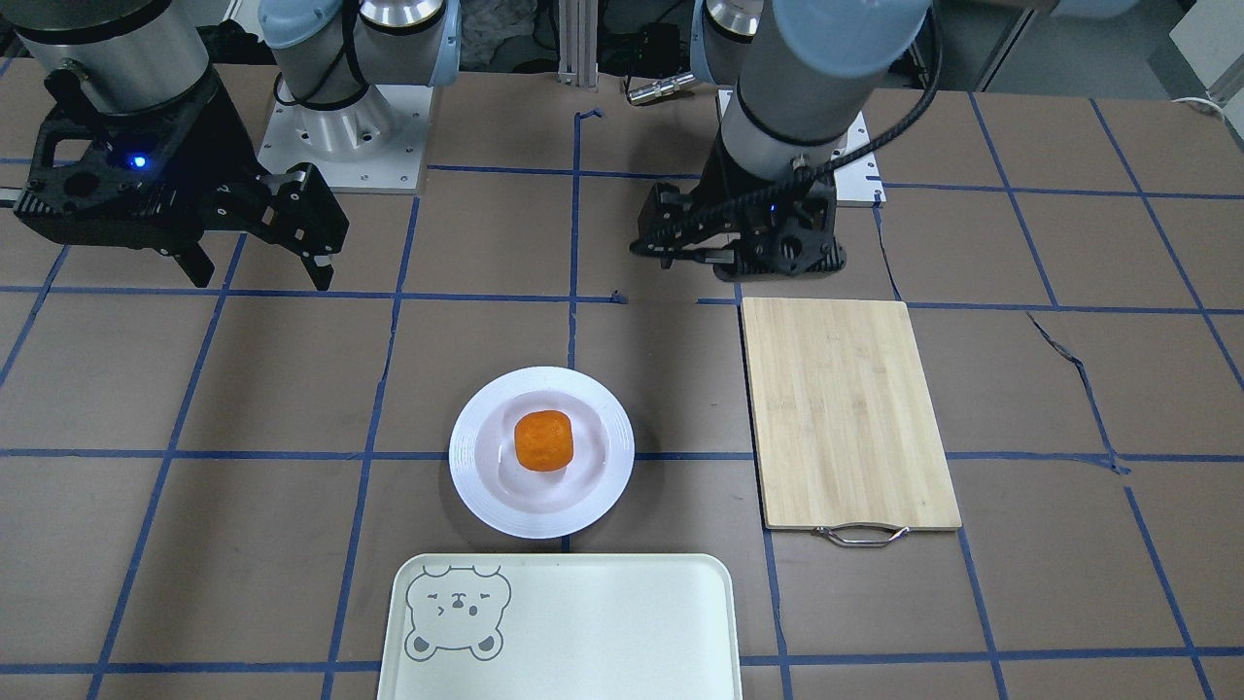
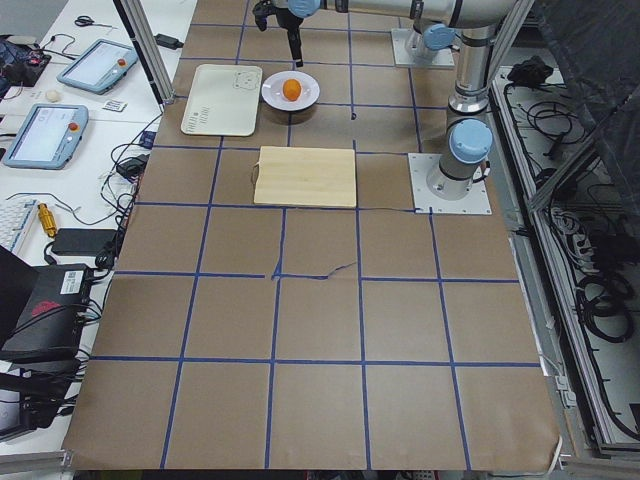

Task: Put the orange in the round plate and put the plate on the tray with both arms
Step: 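Release the orange onto the plate and raise the left gripper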

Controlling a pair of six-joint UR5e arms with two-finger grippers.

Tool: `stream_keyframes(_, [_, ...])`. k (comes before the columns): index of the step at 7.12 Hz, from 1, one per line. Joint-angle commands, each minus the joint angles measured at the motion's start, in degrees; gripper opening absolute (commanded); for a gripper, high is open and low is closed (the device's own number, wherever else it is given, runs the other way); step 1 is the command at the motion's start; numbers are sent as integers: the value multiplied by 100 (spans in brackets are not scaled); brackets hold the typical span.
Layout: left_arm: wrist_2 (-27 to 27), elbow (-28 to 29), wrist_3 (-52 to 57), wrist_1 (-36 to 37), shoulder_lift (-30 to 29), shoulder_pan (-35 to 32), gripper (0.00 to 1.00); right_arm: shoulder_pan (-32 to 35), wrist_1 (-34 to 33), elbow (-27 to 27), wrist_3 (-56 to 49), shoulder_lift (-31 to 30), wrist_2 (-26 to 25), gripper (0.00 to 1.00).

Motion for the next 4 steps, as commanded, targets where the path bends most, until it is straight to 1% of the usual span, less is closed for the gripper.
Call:
stream_keyframes(1, [408, -607, 428, 886, 527, 46, 98, -8, -128, 162, 3, 423, 1042, 99])
stream_keyframes(2, [481, -969, 710, 1914, 650, 108, 98, -26, -878, 390, 11, 591, 1398, 100])
stream_keyframes(3, [473, -1224, 722, 2081, 817, 178, 98, -139, -1477, 914, 3, 636, 1924, 99])
stream_keyframes(4, [464, -1427, 791, 2108, 958, 344, 98, -332, -2345, 1676, -67, 654, 2965, 100])
